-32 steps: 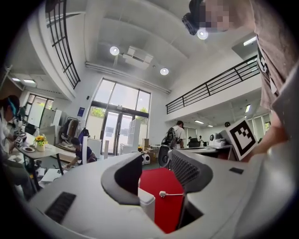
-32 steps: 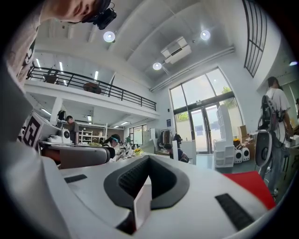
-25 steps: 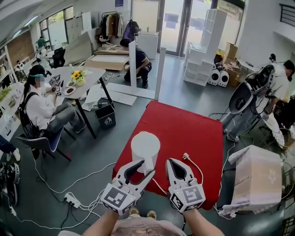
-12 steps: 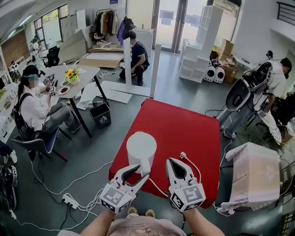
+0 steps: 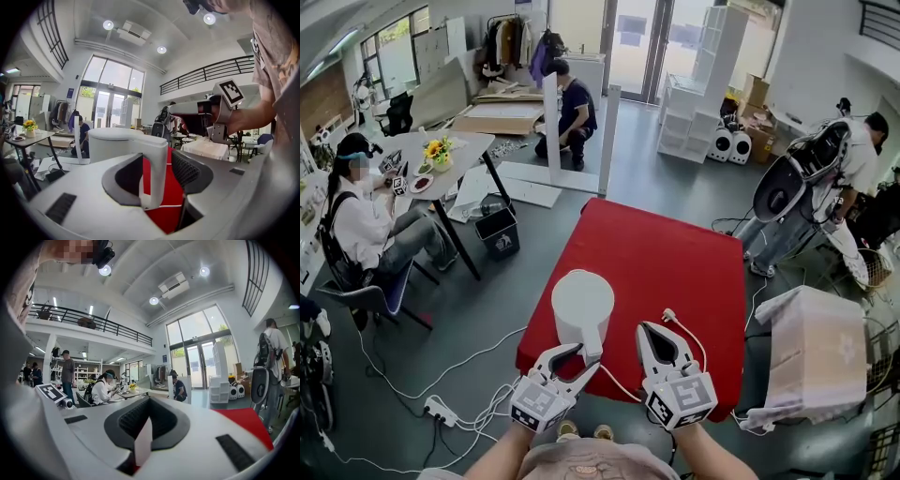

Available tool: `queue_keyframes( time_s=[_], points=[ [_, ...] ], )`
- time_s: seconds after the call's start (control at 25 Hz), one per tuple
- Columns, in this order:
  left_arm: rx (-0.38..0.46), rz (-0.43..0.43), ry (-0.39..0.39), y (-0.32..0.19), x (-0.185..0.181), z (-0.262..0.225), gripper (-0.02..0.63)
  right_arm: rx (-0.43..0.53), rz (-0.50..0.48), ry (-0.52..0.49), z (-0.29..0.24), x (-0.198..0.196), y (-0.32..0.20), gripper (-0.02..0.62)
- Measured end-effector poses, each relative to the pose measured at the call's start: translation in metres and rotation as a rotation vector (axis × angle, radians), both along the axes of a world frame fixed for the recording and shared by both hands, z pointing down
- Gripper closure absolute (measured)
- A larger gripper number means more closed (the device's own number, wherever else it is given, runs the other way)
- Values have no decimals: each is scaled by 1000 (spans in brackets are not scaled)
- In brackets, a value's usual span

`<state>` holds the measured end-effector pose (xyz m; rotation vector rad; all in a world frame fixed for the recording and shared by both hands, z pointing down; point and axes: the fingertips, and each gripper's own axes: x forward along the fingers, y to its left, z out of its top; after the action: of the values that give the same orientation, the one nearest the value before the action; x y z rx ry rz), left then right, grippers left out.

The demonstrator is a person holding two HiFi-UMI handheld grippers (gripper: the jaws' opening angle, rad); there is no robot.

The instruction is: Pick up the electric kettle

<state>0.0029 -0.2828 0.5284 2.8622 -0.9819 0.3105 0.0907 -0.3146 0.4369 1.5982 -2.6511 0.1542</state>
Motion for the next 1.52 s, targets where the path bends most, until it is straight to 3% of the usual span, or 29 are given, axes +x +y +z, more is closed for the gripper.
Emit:
queue_keyframes(
  time_s=[0.32, 0.68, 0.84, 1.04, 1.52],
  points=[
    [-19, 32, -37, -8, 9, 17, 405, -19, 15, -1, 4, 3, -6, 583],
    [-16, 103, -19, -18, 35, 25, 405, -39, 46, 9, 9, 13, -10, 583],
    [13, 145, 5, -18, 46, 25, 433, -46, 68, 15, 11, 21, -8, 583],
    [61, 145, 57, -22, 47, 22, 528, -51, 98, 24, 13, 32, -5, 583],
    [60, 207, 36, -22, 52, 22, 537, -62, 102, 32, 16, 35, -3, 583]
  ],
)
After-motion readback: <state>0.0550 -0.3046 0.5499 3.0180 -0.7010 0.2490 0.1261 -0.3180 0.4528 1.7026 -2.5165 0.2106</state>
